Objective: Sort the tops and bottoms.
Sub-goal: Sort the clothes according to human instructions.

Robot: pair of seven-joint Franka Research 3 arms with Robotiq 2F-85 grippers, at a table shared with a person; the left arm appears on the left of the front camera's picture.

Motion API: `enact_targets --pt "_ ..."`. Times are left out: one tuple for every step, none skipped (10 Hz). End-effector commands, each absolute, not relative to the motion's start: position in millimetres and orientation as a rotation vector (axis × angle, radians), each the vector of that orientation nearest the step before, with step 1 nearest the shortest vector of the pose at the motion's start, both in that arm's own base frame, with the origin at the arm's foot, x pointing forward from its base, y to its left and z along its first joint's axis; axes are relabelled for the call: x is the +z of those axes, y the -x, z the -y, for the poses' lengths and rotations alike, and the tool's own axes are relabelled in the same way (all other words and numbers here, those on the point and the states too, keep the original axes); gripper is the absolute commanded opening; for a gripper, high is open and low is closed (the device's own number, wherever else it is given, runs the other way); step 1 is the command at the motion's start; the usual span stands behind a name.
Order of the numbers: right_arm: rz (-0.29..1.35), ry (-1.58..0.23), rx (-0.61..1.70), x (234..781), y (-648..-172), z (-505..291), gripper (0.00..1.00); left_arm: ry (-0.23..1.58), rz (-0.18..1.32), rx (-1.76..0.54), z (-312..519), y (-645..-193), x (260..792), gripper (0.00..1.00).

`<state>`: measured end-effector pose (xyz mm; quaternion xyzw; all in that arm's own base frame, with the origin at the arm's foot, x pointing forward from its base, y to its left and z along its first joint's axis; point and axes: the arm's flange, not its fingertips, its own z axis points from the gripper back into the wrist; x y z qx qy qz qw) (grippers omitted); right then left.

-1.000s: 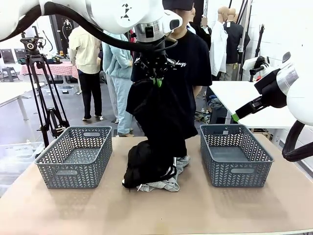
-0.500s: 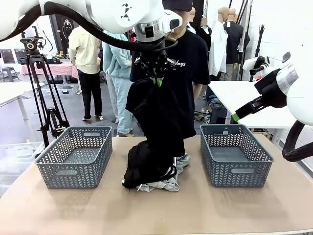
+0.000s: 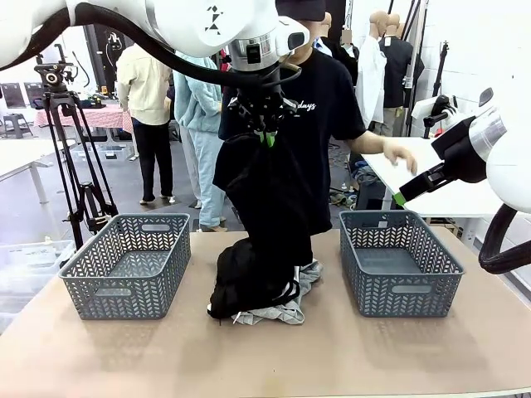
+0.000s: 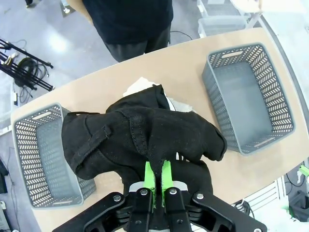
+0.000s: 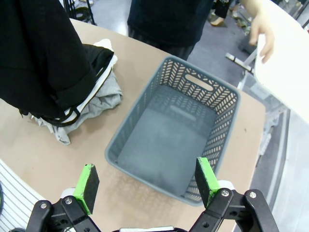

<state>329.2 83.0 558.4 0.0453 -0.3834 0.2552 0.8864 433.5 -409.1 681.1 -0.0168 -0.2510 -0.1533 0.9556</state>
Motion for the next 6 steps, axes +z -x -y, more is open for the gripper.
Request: enact_targets --pt "0.794 -0.099 0.536 557.8 -329.2 -83.2 1.00 0.042 0.517 -0.314 406.8 -432.6 687.3 0.00" --pt "0.794 -0.099 0.536 557.8 -329.2 -83.2 1.00 0.042 0.517 -0.314 406.8 -432.6 687.3 0.00" --pt "0.794 -0.099 0.536 557.8 -329.2 -83.2 1.00 0.042 0.517 -0.314 406.8 -432.6 687.3 0.00" --pt "0.794 -0.099 0.536 557.8 -329.2 -83.2 1.00 0.042 0.517 -0.314 406.8 -432.6 687.3 0.00" --pt "0.794 -0.099 0.536 557.8 -329.2 -83.2 1.00 0.042 0.517 -0.314 406.8 -432.6 687.3 0.00" --pt "0.794 -0.099 0.536 557.8 -329.2 -83.2 1.00 0.042 0.517 -0.314 406.8 -432.6 687.3 0.00"
